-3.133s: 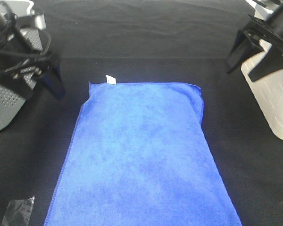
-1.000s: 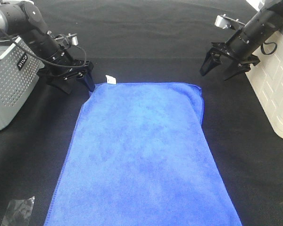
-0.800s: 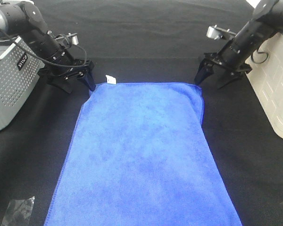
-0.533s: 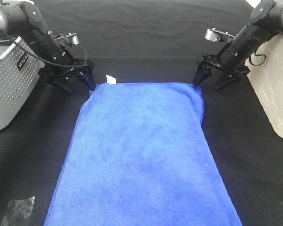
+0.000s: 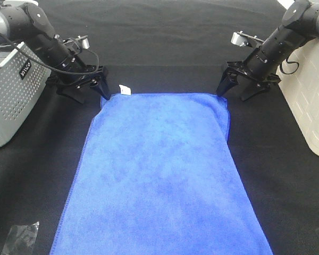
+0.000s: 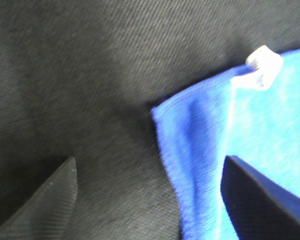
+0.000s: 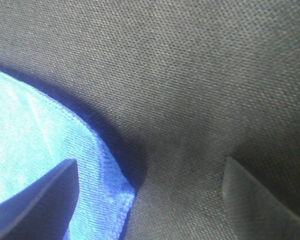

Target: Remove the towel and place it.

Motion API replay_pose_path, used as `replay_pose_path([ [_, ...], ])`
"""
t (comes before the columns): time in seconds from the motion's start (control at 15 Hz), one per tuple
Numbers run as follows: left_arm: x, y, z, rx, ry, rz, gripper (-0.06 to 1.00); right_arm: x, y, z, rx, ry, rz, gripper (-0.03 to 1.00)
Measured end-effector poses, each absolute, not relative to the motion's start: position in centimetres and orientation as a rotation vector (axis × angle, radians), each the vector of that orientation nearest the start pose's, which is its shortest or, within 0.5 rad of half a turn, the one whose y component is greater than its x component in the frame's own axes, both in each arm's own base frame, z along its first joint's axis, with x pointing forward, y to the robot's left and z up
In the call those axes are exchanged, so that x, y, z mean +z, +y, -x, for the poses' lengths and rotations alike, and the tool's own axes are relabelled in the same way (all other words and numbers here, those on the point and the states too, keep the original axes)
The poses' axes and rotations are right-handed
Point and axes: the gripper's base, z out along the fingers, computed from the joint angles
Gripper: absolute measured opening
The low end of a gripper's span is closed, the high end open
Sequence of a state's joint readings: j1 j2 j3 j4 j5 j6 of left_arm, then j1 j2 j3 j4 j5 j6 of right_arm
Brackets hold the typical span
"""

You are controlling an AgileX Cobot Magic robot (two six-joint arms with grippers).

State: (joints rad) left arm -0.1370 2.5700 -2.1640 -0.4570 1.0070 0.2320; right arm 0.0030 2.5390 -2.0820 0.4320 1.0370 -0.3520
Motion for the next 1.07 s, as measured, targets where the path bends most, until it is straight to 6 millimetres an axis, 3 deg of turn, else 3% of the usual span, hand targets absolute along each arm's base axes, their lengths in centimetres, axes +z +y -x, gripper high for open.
replay_pose_path([
  [0.67,10.0,-15.5,-50.9,-0.682,2.795,-0.301,0.75,9.1,4.1,-51.1,0.605,2.867,0.192,0.78],
  [1.07,10.0,-15.8,-50.8,-0.688,2.794,-0.311,0.75,9.0,9.1,-50.9,0.556,2.834,0.342,0.78],
])
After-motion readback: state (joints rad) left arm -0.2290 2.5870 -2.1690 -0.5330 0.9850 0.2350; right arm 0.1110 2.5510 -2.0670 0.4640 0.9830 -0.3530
